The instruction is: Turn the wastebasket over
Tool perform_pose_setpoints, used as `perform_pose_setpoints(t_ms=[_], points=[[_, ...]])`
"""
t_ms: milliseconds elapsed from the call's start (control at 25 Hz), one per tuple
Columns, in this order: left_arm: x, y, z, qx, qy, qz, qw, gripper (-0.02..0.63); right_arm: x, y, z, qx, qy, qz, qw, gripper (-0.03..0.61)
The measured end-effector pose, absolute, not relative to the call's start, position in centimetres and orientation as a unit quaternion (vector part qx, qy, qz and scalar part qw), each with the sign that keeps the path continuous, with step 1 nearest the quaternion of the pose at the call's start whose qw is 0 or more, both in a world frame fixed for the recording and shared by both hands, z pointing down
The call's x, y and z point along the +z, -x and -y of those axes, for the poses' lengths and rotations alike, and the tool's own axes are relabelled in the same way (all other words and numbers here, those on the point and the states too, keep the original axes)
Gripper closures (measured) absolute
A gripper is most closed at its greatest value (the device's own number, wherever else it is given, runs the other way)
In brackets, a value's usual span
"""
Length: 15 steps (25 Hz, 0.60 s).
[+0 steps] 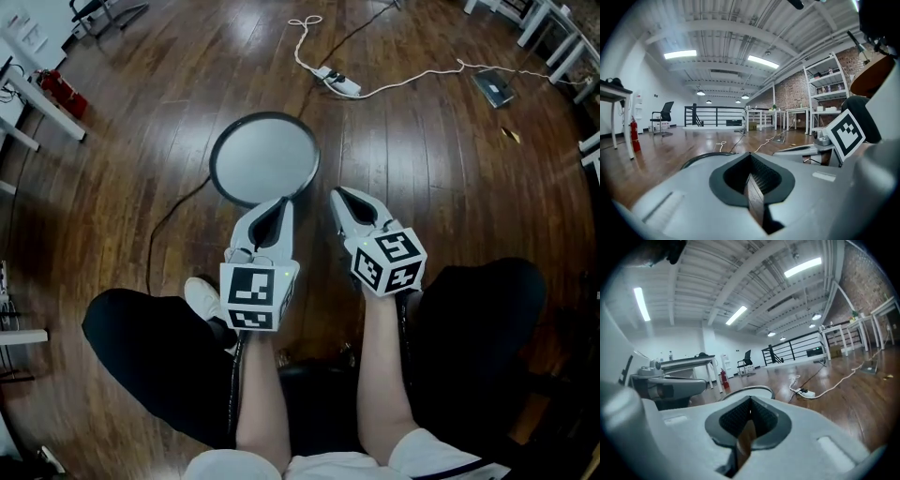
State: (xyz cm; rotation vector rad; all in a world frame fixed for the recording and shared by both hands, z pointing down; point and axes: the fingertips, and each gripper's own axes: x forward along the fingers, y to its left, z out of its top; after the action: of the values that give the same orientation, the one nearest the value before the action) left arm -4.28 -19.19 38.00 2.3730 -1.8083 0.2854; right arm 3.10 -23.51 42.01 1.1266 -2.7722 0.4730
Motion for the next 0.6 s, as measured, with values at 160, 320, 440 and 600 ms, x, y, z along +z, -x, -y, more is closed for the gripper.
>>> perform_pose_setpoints(t_ms=[160,320,440,600], points=[[35.4,3.9,13.5,0.067,-0.789,0.608,0.057,0.598,37.8,-3.6,16.4,0.112,-0.362,0.925,0.033,0.591],[33.0,2.9,7.6,0.051,-0.788,0.614,0.013,0.598,34.8,-4.2,9.2,0.072,-0.371,0.926,0.008,0.591],[32.3,2.4,2.3,0.046,-0.789,0.612,0.001,0.598,33.0,-5.3,3.3,0.041,-0.38,0.924,-0.002,0.591],[32.3,2.3,-4.8,0.04,-0.799,0.6,0.002,0.598,32.9,-7.0,-3.7,0.036,-0.41,0.912,0.001,0.591]])
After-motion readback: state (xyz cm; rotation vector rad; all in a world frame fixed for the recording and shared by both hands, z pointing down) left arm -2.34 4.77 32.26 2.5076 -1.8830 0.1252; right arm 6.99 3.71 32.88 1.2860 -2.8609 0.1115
